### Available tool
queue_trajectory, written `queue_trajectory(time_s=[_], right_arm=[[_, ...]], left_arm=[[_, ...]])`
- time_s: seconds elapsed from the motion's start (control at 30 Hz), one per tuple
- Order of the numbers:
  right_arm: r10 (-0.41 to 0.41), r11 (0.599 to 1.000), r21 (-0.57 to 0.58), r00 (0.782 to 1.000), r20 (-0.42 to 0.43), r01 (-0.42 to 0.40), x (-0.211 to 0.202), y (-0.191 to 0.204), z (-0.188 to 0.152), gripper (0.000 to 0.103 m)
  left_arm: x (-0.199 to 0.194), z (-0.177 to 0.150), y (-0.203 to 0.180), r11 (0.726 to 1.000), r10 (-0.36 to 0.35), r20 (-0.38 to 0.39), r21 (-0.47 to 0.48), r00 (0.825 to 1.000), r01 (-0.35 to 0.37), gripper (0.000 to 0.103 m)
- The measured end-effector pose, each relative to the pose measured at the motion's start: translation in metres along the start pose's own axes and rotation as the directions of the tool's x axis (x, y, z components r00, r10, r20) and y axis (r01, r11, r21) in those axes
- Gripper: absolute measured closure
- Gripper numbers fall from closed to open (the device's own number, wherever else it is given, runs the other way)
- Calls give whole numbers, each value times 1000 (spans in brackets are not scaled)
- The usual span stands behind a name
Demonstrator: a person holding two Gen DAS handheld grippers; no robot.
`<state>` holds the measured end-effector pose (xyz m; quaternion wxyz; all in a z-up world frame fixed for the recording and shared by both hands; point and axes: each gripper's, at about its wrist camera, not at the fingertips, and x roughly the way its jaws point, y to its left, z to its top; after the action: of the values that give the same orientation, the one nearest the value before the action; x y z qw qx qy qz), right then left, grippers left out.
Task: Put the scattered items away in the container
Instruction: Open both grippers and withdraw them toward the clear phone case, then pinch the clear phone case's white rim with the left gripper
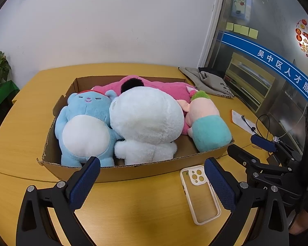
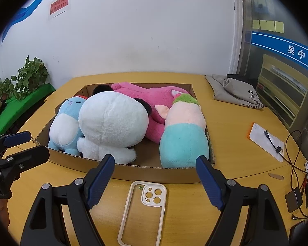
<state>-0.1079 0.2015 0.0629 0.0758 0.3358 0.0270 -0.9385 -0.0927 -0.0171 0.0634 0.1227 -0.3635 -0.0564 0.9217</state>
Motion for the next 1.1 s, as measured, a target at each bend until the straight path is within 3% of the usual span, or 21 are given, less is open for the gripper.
queue_trajectory(time_s=[0.77, 0.93, 1.1], right_arm=[[4, 1000, 0, 1000, -19, -4, -1, 0, -12, 22], [12, 1000, 8, 996, -88, -11, 11, -16, -48, 22], [17, 999, 36, 980, -200, -10, 30, -30, -88, 22]], left_arm=[[2, -8, 0, 1000, -16, -21, -8, 1000, 16, 0], [24, -17, -12, 997, -70, -93, 13, 993, 71, 0], [63, -32, -28, 997, -70, -186, 27, 980, 76, 0]])
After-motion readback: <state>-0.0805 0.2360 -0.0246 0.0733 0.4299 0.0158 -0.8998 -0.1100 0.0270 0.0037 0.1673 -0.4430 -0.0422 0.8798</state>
